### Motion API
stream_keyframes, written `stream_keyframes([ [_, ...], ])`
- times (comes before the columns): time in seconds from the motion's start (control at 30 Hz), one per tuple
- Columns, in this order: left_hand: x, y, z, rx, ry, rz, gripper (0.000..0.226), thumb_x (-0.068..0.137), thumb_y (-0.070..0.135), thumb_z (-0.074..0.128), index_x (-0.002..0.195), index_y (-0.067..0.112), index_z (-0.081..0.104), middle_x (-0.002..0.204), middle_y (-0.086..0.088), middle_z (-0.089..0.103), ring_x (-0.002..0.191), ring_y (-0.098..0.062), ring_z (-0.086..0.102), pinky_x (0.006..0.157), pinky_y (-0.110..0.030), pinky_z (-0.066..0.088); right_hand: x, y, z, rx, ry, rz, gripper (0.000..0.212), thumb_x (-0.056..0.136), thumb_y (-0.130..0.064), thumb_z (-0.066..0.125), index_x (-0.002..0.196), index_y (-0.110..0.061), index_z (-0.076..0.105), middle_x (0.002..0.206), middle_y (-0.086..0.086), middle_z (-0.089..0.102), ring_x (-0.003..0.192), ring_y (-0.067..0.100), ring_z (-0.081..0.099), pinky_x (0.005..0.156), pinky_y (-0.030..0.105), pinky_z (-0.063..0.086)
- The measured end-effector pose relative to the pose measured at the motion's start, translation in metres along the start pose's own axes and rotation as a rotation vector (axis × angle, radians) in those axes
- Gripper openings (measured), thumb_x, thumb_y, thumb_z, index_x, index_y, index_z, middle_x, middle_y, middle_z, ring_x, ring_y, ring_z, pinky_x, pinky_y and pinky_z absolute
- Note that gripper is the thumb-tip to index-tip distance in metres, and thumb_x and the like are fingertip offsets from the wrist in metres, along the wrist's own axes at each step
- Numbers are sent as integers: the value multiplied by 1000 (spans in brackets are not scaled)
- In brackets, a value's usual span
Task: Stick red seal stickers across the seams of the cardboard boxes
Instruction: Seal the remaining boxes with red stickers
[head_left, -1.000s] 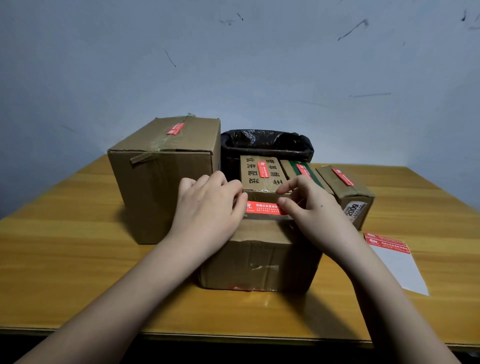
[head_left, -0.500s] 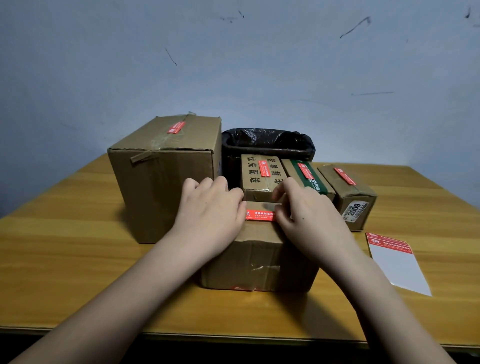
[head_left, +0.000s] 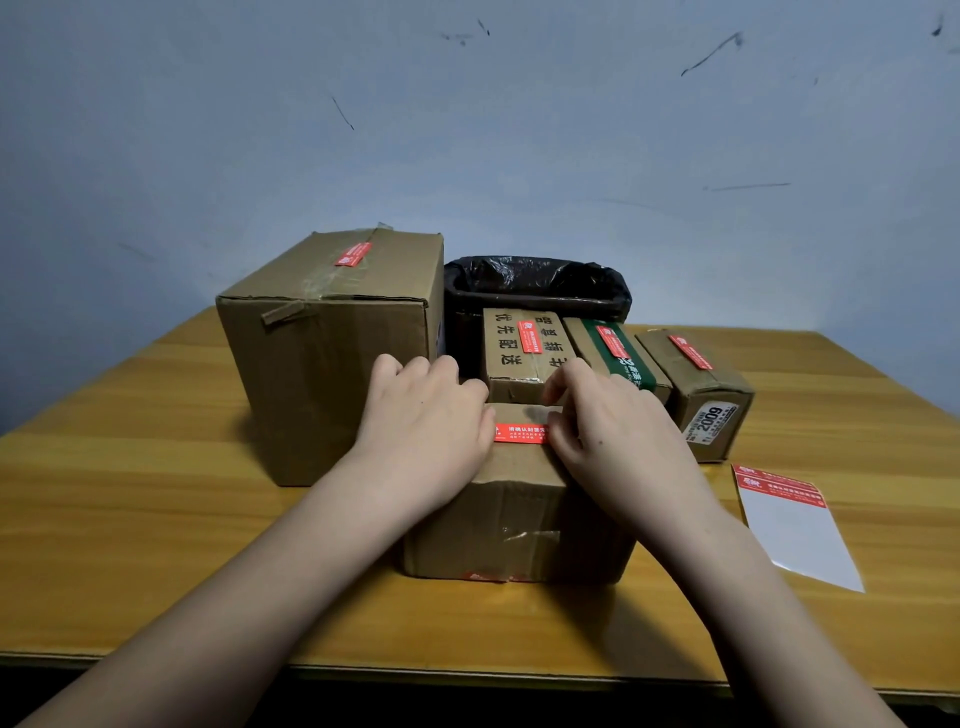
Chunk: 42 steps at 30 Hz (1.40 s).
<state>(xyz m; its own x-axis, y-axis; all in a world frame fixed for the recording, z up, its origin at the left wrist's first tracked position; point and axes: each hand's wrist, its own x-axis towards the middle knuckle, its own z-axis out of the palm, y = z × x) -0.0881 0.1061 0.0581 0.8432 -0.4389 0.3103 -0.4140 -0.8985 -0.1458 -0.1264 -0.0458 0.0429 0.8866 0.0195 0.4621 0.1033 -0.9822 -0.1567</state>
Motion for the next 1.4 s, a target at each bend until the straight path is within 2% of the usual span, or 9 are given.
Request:
stream_keyframes([
  [0.3, -1, 1, -2, 8, -4, 0, 40, 100, 44, 26, 116, 23, 57, 114, 0, 54, 107, -17, 51, 91, -36, 33, 2, 0, 0, -48, -24, -14, 17, 97, -33, 44, 112, -25, 46, 108, -6, 59, 96, 15, 52, 78, 27, 39],
  [0.47, -1, 2, -3, 22, -9, -4, 40, 100, 44, 27, 115, 22, 57, 113, -1, 54, 107, -18, 51, 92, -37, 33, 2, -1, -3, -90, -36, -45, 19, 99, -34, 39, 114, -24, 45, 114, -5, 59, 104, 16, 52, 85, 30, 38],
  [0.73, -2, 4, -5, 61, 3, -21, 39, 99, 43, 28, 112, 22, 58, 111, -1, 55, 105, -19, 52, 91, -38, 33, 2, 2, -5, -104, -68, -36, 21, 98, -36, 41, 114, -24, 47, 115, -4, 57, 103, 15, 52, 80, 28, 38],
  [0.83, -1, 2, -3, 49, 9, -49, 37, 97, 45, 29, 106, 22, 57, 99, -1, 51, 100, -18, 52, 90, -38, 34, 2, 3, -3, -74, -69, -3, 19, 98, -38, 43, 111, -25, 49, 109, -6, 55, 98, 13, 50, 74, 25, 35],
  [0.93, -1, -3, 1, -28, 28, -55, 31, 97, 45, 32, 103, 23, 53, 92, 4, 45, 93, -14, 51, 89, -36, 36, 0, 6, 1, -51, -36, 76, 19, 97, -41, 45, 109, -27, 50, 107, -6, 50, 99, 12, 49, 78, 26, 41],
  [1.07, -4, -11, 5, -124, 81, -54, 21, 98, 39, 39, 110, 28, 51, 107, 6, 55, 100, -12, 53, 88, -31, 37, -7, 13, 2, 0, -5, 143, 17, 97, -39, 48, 110, -27, 52, 108, -7, 47, 103, 13, 46, 79, 27, 38],
  [1.23, -15, -17, 14, -237, 210, 22, 26, 98, 26, 44, 120, 27, 58, 115, 6, 59, 107, -14, 56, 90, -32, 39, -14, 21, 0, 73, 67, 56, 21, 98, -26, 46, 112, -25, 61, 113, -7, 58, 107, 15, 49, 83, 30, 37],
  [1.3, -22, -16, 17, -298, 268, 93, 33, 96, 30, 40, 121, 23, 60, 116, 5, 62, 108, -14, 59, 96, -33, 40, -23, 19, 0, 107, 86, -8, 33, 96, -32, 38, 118, -24, 62, 117, -7, 61, 112, 13, 51, 91, 30, 35],
  [1.4, -37, -9, 23, -322, 225, 203, 51, 92, 41, 29, 131, 21, 56, 129, 6, 59, 123, -11, 52, 111, -35, 26, -38, 13, 1, 71, 66, -114, 46, 92, -36, 33, 125, -19, 61, 125, -4, 62, 121, 12, 50, 103, 26, 28],
])
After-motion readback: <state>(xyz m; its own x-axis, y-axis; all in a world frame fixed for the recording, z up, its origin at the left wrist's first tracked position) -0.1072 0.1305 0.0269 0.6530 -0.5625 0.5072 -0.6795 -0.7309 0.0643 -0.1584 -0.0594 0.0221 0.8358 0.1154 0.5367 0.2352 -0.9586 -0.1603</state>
